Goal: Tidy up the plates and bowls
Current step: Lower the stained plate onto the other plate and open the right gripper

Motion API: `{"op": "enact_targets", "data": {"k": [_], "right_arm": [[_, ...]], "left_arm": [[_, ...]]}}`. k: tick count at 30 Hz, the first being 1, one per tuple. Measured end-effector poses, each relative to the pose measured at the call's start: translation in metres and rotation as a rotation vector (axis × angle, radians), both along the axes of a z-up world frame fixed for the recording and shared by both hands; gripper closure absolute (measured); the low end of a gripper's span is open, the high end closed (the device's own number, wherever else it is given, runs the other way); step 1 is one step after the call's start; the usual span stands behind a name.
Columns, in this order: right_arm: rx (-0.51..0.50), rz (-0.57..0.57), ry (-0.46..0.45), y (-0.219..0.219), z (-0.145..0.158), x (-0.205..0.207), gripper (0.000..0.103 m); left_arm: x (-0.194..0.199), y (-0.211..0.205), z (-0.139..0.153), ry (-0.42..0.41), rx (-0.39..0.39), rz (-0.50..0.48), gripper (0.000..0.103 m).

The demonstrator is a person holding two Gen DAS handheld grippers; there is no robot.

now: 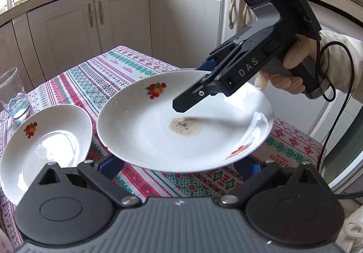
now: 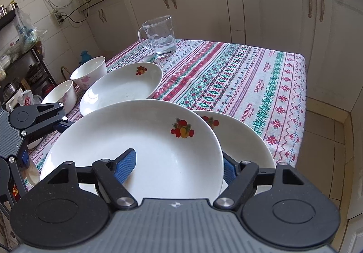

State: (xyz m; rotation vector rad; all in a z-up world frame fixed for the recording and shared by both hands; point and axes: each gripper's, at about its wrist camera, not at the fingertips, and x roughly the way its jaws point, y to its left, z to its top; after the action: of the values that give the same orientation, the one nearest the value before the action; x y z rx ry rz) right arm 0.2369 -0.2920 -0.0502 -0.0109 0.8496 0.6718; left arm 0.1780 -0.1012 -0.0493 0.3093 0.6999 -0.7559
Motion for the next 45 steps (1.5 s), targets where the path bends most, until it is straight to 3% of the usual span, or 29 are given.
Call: {"op": "enact_targets", "data": {"k": [26, 37, 45], "right_arm": [[0.039, -0.052, 0.008, -0.026, -0.012, 0.004, 0.021], [0.033, -0.085, 0.021, -0.034, -0.013, -0.002, 0.020], [0.038, -0.121, 0.019, -0.038, -0.007, -0.007, 0.013]], "left_arm": [[0.008, -0.019, -0.006, -0.011, 0.077, -0.045, 0.002], [0.008, -0.019, -0.004, -0.001, 0.067, -0.059, 0.002], [0.006, -0.015, 0.000, -0.014, 0.044, -0.049, 0.002]]}}
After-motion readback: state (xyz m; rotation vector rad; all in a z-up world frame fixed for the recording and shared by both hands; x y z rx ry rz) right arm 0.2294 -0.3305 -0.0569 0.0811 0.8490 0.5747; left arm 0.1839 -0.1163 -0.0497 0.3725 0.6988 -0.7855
